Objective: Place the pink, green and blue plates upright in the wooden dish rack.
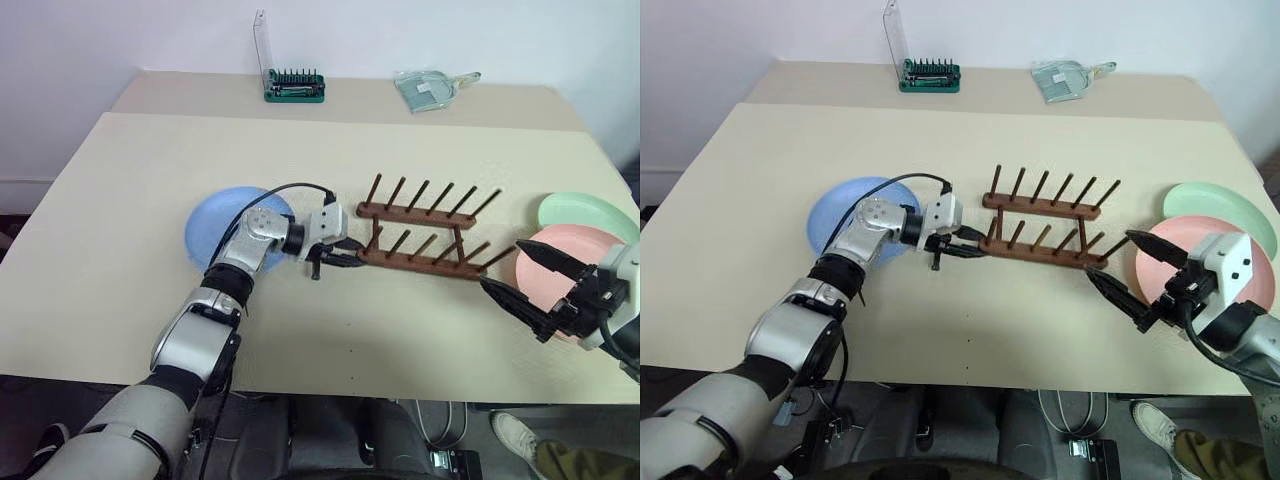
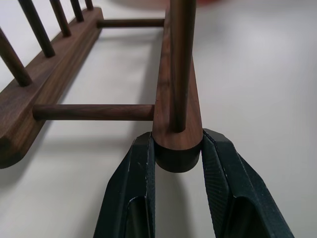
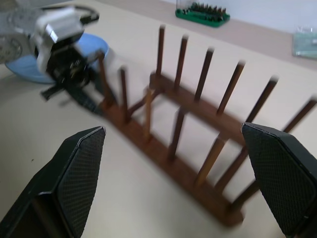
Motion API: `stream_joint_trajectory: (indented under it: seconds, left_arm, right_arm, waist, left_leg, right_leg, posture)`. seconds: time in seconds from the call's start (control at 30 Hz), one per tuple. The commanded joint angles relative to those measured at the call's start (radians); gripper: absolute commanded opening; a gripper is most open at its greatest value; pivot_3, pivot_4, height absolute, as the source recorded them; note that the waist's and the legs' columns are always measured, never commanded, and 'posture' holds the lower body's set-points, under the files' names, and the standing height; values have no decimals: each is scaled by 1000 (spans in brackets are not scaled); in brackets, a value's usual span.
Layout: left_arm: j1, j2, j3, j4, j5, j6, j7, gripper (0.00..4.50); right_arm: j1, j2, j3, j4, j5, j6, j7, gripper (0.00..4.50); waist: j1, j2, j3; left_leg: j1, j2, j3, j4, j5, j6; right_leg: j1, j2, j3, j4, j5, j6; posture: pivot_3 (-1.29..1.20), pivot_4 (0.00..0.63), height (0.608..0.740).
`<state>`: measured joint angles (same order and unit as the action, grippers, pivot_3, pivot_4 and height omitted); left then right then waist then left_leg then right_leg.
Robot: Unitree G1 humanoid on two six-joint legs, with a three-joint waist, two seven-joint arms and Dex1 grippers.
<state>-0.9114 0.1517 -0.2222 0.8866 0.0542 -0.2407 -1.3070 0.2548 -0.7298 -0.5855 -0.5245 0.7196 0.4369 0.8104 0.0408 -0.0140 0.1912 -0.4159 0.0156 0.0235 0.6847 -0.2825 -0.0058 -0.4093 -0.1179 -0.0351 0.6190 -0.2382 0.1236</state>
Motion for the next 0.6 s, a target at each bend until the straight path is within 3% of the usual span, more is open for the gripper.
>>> stream_joint_trajectory:
  seconds: [0.03, 0.57, 0.6]
  left_arm:
    - [11, -23, -18, -79, -18, 16, 8, 707]
    - [56, -50, -51, -174, -30, 219, 104, 707]
    - [54, -50, -54, -171, -31, 231, 103, 1736]
  right_arm:
    - [-17, -16, 7, -6, -11, -14, 5, 4500]
    - [-55, -14, 21, -8, -28, -6, -11, 4500]
    - [-57, -14, 23, -8, -30, -7, -12, 4500]
  waist:
    - [0, 0, 0]
    - [-2, 0, 0]
    - [-2, 0, 0]
  left_leg:
    - [0, 0, 0, 0, 0, 0]
    - [1, 0, 0, 0, 0, 0]
    - [1, 0, 0, 0, 0, 0]
  right_leg:
    - [0, 0, 0, 0, 0, 0]
    - [0, 0, 0, 1, 0, 1]
    - [0, 0, 0, 1, 0, 1]
  posture:
    - [0, 150, 724]
    - [0, 150, 724]
    - [0, 150, 724]
